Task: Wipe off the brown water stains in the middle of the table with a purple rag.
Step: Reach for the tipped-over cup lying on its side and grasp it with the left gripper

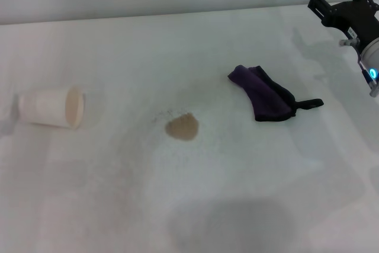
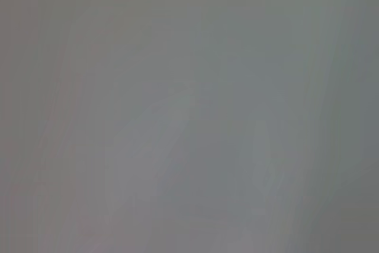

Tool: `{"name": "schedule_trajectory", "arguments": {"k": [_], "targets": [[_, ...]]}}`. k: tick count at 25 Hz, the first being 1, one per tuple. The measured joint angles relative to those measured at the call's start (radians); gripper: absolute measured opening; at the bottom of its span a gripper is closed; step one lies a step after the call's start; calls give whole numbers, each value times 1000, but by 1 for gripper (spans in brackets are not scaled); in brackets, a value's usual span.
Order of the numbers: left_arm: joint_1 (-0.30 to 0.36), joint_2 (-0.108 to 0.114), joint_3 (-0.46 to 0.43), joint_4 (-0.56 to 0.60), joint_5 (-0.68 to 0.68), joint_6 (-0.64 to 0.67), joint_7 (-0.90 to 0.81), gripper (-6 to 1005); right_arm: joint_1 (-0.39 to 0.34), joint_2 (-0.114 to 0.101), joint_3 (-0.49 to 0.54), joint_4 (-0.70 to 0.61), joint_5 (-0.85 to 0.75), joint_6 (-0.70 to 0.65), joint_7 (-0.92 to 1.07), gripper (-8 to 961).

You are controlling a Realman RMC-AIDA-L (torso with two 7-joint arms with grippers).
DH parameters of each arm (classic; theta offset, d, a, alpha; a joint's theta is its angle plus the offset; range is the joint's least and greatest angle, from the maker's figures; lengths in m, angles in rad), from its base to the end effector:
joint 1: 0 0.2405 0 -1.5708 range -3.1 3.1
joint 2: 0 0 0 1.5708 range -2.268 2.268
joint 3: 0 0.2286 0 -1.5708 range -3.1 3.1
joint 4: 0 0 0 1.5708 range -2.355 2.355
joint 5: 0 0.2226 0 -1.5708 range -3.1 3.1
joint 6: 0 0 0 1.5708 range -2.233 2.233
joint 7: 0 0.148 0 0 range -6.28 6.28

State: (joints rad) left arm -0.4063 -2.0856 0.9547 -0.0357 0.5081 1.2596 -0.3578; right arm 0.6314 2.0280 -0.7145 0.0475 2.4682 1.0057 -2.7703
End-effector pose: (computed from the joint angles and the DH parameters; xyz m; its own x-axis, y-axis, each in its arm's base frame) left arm -0.3525 0.2956 0.0023 0.6287 0.0269 0.7772 0.7754 -0.0969 -0.6239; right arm 0.3246 0.3779 0.0150 0.6437 -0.0852 -0.7605 -0.7649 -0.1005 -0.6362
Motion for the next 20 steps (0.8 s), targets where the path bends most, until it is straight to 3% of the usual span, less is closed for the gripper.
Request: {"name": "schedule_trajectory", "arguments": {"k": [8,12,17,20], "targets": [[11,-4,0,-4,1,2,-11,891,-3,0,-8,-5,0,0,0,870],[15,0,4,0,5,6,-96,891,-4,0,-9,-8,0,1,0,870],[33,26,106,103,21,0,-338,890,-12,0,-9,-9,0,10,0,870],[66,64,194,208,22,-4,-549,889,-16,0,-7,-10,0,26,0,870]]}}
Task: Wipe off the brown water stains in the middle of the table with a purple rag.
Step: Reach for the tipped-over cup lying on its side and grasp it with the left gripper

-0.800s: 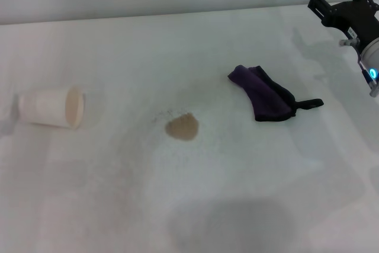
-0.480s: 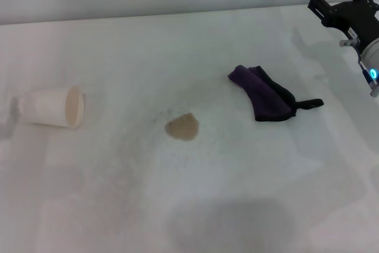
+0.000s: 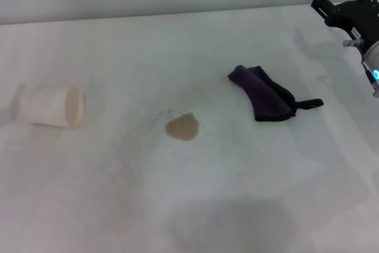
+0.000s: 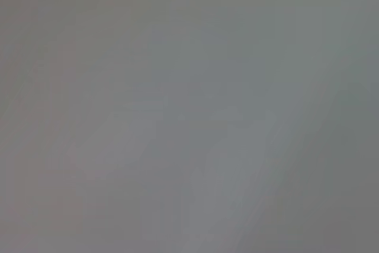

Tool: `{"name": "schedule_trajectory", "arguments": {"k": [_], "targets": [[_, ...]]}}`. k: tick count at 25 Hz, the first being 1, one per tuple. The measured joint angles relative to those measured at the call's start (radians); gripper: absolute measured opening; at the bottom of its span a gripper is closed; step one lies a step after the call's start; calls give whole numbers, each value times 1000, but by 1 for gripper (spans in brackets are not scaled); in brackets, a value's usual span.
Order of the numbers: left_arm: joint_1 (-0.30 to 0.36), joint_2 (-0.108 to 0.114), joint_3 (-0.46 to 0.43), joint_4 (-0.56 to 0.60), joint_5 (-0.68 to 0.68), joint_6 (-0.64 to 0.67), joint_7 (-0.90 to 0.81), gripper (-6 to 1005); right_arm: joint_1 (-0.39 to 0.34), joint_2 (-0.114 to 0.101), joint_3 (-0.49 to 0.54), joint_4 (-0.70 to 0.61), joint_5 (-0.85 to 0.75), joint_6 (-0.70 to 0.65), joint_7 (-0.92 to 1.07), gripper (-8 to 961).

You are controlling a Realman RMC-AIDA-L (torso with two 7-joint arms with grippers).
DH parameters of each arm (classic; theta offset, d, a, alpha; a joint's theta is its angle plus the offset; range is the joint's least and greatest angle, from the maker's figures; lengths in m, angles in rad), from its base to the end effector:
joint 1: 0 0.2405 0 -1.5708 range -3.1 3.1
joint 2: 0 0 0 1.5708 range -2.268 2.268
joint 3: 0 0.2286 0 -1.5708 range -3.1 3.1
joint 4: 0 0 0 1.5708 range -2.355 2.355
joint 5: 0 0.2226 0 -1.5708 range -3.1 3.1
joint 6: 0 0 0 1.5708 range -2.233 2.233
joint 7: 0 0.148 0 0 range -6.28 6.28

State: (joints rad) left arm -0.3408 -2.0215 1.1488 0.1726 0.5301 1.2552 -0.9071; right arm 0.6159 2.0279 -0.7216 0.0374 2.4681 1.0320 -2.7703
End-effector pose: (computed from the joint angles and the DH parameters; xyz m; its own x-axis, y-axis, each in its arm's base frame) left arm -0.3416 0.3125 0.0374 0.3355 0.0674 0.9396 0.9151 -0.2602 -0.3081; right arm 0.3257 0.3746 0.0187 0.6488 -0.0637 -0.7583 -0.7600 -0.1041 -0.6415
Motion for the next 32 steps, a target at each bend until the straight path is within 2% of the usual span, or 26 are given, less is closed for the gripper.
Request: {"name": "schedule_trajectory", "arguments": {"k": [3,5,7,9,13,15,16,17,18,22,24,25,26,30,32], "targets": [[29,40,45,91,3,18,-195,889,-6,0,4,0,0,10,0,869],[60,56,46,161,30,29,-255,888,-11,0,5,-1,0,15,0,869],[85,81,45,250,106,23,-326,888,-14,0,6,-1,0,21,0,869],[99,116,42,332,214,11,-419,888,-16,0,7,-1,0,27,0,869],[94,196,2,499,532,2,-655,887,-21,0,7,-1,0,38,0,869],[91,213,-48,599,715,10,-751,887,-22,0,7,-1,0,40,0,869],[90,217,-83,665,829,16,-799,887,-22,0,7,-1,0,40,0,869],[88,215,-142,776,1002,32,-835,887,-22,0,7,0,0,40,0,869],[88,215,-142,776,1002,32,-835,887,-21,0,7,1,0,40,0,869],[52,211,-200,949,1313,98,-841,887,-19,0,7,5,0,40,0,869],[18,212,-203,1005,1435,155,-843,886,-18,0,7,7,0,40,0,869],[-24,206,-200,1049,1558,218,-840,886,-17,0,7,8,0,40,0,869],[-24,206,-200,1049,1558,218,-840,886,-16,0,7,9,0,40,0,869],[-80,172,-169,1106,1714,267,-810,886,-13,0,7,11,0,40,2,869],[-102,142,-136,1145,1792,267,-784,886,-13,0,7,12,0,40,12,869]]}}
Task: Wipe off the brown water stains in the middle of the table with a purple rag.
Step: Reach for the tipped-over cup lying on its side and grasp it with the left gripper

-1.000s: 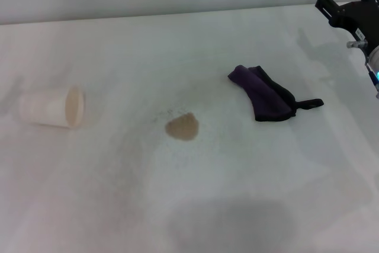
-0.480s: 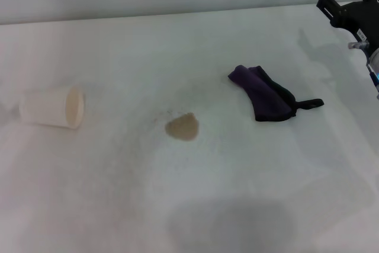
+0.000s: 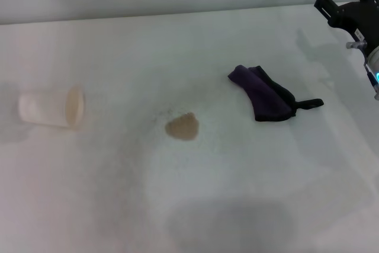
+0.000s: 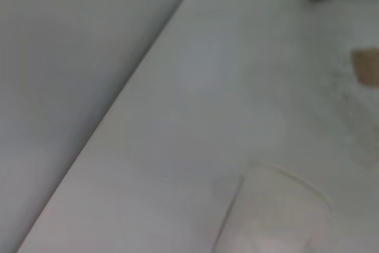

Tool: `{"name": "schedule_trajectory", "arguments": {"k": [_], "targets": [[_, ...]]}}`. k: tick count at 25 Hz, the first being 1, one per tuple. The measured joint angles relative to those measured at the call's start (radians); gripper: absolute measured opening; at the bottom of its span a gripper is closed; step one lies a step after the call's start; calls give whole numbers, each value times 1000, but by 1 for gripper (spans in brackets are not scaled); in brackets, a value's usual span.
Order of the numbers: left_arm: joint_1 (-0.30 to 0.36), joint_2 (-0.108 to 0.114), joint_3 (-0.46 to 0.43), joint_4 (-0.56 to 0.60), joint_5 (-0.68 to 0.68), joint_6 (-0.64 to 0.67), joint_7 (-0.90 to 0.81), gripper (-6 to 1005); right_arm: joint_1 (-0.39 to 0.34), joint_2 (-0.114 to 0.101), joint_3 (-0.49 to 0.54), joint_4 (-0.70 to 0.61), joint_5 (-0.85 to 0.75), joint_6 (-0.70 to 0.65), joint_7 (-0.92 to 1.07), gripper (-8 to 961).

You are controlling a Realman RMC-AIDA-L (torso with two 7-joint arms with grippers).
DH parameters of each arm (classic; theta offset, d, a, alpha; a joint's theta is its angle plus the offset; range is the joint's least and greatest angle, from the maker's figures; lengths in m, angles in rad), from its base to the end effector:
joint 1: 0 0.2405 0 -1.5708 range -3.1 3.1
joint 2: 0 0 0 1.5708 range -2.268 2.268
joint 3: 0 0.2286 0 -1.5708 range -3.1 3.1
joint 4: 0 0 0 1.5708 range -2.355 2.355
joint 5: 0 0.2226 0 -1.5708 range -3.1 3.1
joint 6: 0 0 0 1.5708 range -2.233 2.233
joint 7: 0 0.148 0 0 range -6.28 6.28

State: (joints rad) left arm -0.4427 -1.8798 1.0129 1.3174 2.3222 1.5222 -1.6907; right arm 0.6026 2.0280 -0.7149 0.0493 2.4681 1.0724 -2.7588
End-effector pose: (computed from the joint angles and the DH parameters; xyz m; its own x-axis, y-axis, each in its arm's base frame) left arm -0.2378 0.3611 0.1359 0.9569 0.2212 -0.1881 0.1069 -0.8707 -0.4801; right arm 0.3268 0.3684 0.0193 0.6302 -0.0449 -0.7751 -0.7747 -0.1023 -0.6240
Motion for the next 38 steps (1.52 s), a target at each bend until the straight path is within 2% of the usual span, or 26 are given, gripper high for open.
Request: {"name": "schedule_trajectory", "arguments": {"k": [4,5,9,11,13,17,23,29,38], "targets": [[-35,-60,53,45,95,-5,77,886,-6,0,0,0,0,0,20,869],[-46,-81,66,50,128,-8,98,886,-7,0,0,0,0,0,23,869],[-76,-155,95,43,239,-21,176,887,-13,0,0,1,0,0,37,869],[-78,-182,108,37,283,-50,209,887,-15,0,0,3,0,4,42,869],[-72,-189,147,29,297,-88,222,886,-16,0,0,10,2,13,43,868],[-64,-188,200,-7,312,-167,232,885,-21,0,0,14,6,23,44,868],[-67,-191,207,-106,309,-282,275,883,-21,0,0,14,4,26,44,868],[-68,-193,207,-239,241,-431,370,881,-19,0,0,16,0,26,45,868],[-67,-194,203,-322,132,-513,481,879,-14,0,0,23,0,33,45,868]]}}
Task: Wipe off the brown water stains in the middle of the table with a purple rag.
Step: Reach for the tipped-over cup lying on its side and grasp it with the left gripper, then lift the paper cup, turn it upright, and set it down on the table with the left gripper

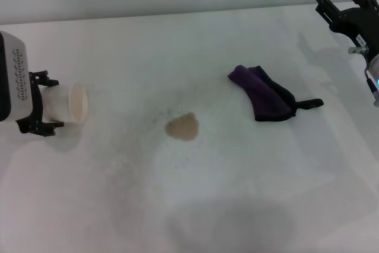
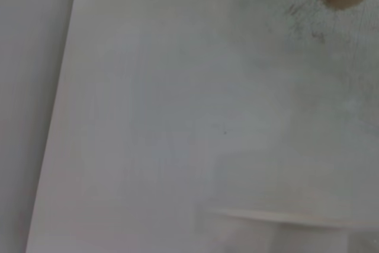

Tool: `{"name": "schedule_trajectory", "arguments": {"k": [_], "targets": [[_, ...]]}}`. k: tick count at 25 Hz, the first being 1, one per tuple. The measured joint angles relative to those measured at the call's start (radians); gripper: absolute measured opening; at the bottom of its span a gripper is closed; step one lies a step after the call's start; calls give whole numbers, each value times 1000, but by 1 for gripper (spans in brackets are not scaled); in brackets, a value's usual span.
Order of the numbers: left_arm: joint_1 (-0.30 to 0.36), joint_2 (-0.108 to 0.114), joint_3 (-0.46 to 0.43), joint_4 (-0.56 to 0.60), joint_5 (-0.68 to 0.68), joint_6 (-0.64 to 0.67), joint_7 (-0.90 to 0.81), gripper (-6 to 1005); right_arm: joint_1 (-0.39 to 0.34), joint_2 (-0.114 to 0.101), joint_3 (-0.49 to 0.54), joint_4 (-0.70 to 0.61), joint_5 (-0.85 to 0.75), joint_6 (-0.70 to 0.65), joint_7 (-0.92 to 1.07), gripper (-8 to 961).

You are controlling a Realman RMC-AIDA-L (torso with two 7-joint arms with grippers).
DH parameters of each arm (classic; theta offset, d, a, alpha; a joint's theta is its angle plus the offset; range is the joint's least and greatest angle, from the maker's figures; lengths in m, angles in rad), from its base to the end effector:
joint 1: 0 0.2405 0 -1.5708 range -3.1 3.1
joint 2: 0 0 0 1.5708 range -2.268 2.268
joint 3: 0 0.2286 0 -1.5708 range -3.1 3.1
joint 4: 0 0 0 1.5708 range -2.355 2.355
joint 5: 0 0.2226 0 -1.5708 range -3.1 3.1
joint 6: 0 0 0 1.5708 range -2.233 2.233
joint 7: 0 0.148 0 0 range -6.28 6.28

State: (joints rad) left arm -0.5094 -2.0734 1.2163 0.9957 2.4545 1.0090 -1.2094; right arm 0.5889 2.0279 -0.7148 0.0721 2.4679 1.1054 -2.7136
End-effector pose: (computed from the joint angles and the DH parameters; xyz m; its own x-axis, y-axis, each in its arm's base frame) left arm -0.2554 0.3894 0.0079 0.8846 -0.1672 -0.4354 -0.3478 -0.8584 -0.3770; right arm 0.3296 0.3600 0.0163 0.5833 -0.0478 -0.8109 -0.8105 -0.1008 -0.5770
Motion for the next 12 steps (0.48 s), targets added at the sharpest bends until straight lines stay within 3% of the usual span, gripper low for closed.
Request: {"name": "schedule_trajectory", "arguments": {"k": [12], "targets": [[0,-1,-9,-51,-43,-44,37,842,-3,0,0,0,0,5,0,868]]}}
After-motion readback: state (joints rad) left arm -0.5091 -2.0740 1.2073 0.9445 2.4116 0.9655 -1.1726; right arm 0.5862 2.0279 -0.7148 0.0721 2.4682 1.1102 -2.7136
